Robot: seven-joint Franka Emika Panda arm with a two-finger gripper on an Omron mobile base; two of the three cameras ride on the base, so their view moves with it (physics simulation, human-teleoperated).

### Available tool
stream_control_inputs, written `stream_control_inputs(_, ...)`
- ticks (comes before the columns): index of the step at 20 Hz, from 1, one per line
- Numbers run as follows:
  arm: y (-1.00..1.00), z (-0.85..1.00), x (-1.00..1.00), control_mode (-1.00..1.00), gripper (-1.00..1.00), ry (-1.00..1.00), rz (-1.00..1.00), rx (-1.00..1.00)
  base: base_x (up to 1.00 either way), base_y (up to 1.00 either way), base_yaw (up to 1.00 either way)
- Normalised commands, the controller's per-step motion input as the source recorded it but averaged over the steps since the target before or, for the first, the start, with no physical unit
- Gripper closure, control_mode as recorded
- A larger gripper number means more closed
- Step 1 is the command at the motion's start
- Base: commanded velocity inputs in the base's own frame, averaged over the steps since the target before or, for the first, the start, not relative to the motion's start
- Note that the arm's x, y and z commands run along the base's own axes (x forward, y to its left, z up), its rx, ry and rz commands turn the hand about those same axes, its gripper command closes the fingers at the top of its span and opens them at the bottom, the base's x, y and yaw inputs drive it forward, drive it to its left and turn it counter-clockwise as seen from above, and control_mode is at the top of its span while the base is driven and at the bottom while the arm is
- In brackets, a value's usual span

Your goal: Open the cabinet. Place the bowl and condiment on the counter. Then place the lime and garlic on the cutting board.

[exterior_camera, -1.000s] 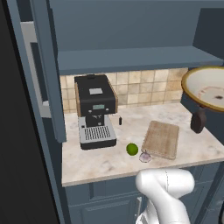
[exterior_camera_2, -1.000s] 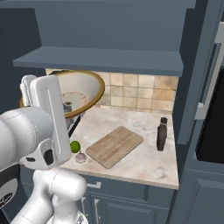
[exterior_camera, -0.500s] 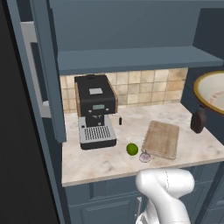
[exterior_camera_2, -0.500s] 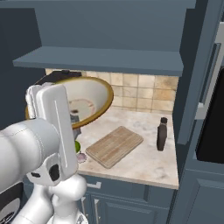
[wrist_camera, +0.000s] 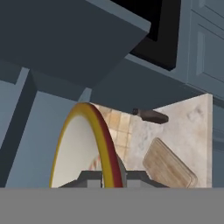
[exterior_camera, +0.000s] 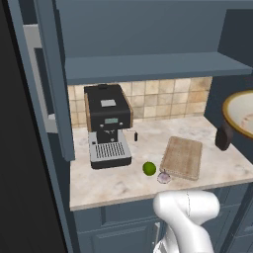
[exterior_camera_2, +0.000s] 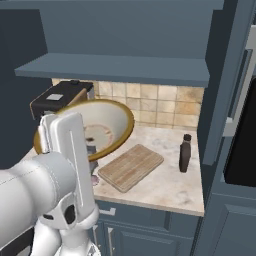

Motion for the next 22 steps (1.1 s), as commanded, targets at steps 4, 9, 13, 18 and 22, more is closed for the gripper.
stream_control_inputs(4,-0.17,-0.25,-0.06,-1.0,1.0,0.0,0.0,0.0,0.0,0.0,0.0)
stream_control_inputs(9,-0.05,-0.32,0.0,-1.0,1.0,0.0,0.0,0.0,0.0,0.0,0.0)
stream_control_inputs(13,0.0,-0.31,0.0,-1.0,1.0,0.0,0.0,0.0,0.0,0.0,0.0)
stream_control_inputs(18,0.0,-0.27,0.0,-1.0,1.0,0.01,0.0,0.0,0.0,0.0,0.0)
stream_control_inputs(22,0.0,-0.24,0.02,-1.0,1.0,0.0,0.0,0.0,0.0,0.0,0.0)
